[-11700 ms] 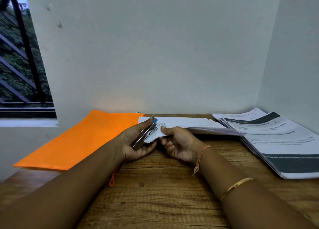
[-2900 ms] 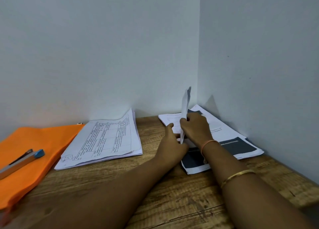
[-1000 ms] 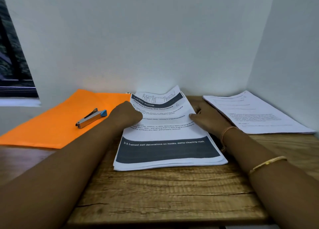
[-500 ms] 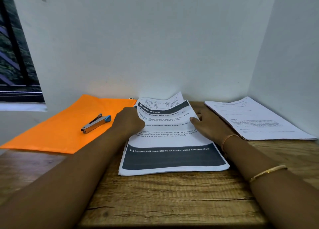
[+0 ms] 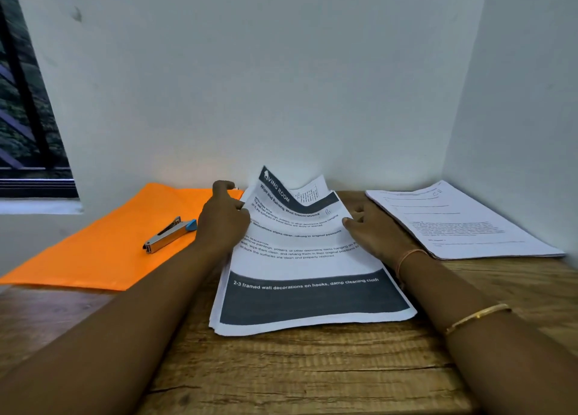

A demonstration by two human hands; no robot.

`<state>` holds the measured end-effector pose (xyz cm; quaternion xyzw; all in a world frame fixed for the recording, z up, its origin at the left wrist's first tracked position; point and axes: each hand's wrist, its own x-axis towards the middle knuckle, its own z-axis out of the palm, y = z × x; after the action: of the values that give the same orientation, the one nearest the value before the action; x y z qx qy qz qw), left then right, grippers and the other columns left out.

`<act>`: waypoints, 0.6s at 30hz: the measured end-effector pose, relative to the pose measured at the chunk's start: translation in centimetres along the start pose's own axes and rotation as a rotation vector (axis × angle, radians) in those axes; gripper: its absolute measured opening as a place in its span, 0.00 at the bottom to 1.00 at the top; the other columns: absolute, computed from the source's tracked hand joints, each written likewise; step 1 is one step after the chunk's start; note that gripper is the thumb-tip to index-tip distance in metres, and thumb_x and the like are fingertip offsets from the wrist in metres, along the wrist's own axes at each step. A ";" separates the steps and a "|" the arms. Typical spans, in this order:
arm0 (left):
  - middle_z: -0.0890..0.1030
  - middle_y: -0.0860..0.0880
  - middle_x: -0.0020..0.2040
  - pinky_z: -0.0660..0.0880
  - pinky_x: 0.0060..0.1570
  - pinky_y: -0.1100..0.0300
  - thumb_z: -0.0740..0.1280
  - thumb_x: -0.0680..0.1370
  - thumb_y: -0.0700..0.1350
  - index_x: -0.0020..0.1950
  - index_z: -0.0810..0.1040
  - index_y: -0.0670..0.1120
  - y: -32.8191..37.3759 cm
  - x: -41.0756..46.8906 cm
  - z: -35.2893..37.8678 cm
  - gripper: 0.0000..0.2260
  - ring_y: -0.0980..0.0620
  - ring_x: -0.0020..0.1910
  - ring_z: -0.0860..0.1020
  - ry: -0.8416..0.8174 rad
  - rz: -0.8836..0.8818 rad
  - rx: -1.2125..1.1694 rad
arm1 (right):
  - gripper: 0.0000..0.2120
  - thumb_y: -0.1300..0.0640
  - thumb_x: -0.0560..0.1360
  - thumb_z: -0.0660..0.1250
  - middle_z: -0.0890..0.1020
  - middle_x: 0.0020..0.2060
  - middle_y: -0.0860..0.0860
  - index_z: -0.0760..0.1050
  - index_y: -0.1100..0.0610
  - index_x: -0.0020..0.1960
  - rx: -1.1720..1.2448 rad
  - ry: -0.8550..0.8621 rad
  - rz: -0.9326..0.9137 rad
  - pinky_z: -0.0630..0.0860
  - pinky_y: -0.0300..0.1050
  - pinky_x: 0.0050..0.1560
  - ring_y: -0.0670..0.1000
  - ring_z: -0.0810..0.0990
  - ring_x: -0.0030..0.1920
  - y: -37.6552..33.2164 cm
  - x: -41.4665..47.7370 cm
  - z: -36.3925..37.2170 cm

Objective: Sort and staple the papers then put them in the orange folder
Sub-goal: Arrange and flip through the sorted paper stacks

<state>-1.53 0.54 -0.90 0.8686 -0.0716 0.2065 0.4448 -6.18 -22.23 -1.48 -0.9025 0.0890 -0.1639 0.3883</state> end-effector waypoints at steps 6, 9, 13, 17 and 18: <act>0.77 0.46 0.52 0.68 0.42 0.58 0.61 0.78 0.34 0.66 0.63 0.42 0.1 0.2 -0.1 0.17 0.48 0.47 0.74 0.066 -0.101 -0.284 | 0.09 0.55 0.75 0.66 0.74 0.42 0.48 0.69 0.58 0.52 0.130 -0.023 0.036 0.68 0.42 0.40 0.50 0.74 0.45 0.0 0.2 0.0; 0.78 0.43 0.56 0.69 0.37 0.59 0.61 0.78 0.34 0.66 0.63 0.41 0.0 0.4 0.0 0.18 0.48 0.47 0.74 0.078 -0.137 -0.354 | 0.10 0.57 0.74 0.67 0.70 0.34 0.48 0.66 0.55 0.41 0.207 -0.017 0.063 0.62 0.41 0.33 0.48 0.69 0.36 -0.4 0.2 0.0; 0.78 0.41 0.58 0.69 0.38 0.58 0.61 0.78 0.34 0.66 0.63 0.42 -0.1 0.5 0.0 0.17 0.46 0.49 0.75 0.091 -0.167 -0.380 | 0.16 0.67 0.75 0.63 0.81 0.45 0.54 0.64 0.56 0.32 0.239 0.037 0.091 0.74 0.49 0.45 0.57 0.79 0.50 -1.7 -1.1 -0.9; 0.78 0.42 0.58 0.69 0.38 0.59 0.61 0.78 0.35 0.67 0.64 0.42 -0.2 0.4 0.2 0.17 0.47 0.49 0.75 0.083 -0.179 -0.388 | 0.11 0.70 0.73 0.59 0.77 0.58 0.65 0.74 0.71 0.53 0.195 -0.009 0.111 0.73 0.57 0.59 0.63 0.76 0.59 -0.8 -0.5 -1.4; 0.78 0.41 0.58 0.70 0.41 0.57 0.62 0.78 0.35 0.66 0.64 0.43 -0.2 0.3 0.3 0.18 0.47 0.50 0.75 0.075 -0.178 -0.387 | 0.13 0.70 0.72 0.59 0.78 0.58 0.64 0.75 0.70 0.54 0.178 -0.020 0.105 0.74 0.58 0.59 0.64 0.77 0.58 -0.6 -0.3 -1.4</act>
<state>-1.08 0.46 -1.09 0.7618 -0.0164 0.1808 0.6219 -6.98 -22.65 -0.24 -0.8601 0.1173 -0.1413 0.4759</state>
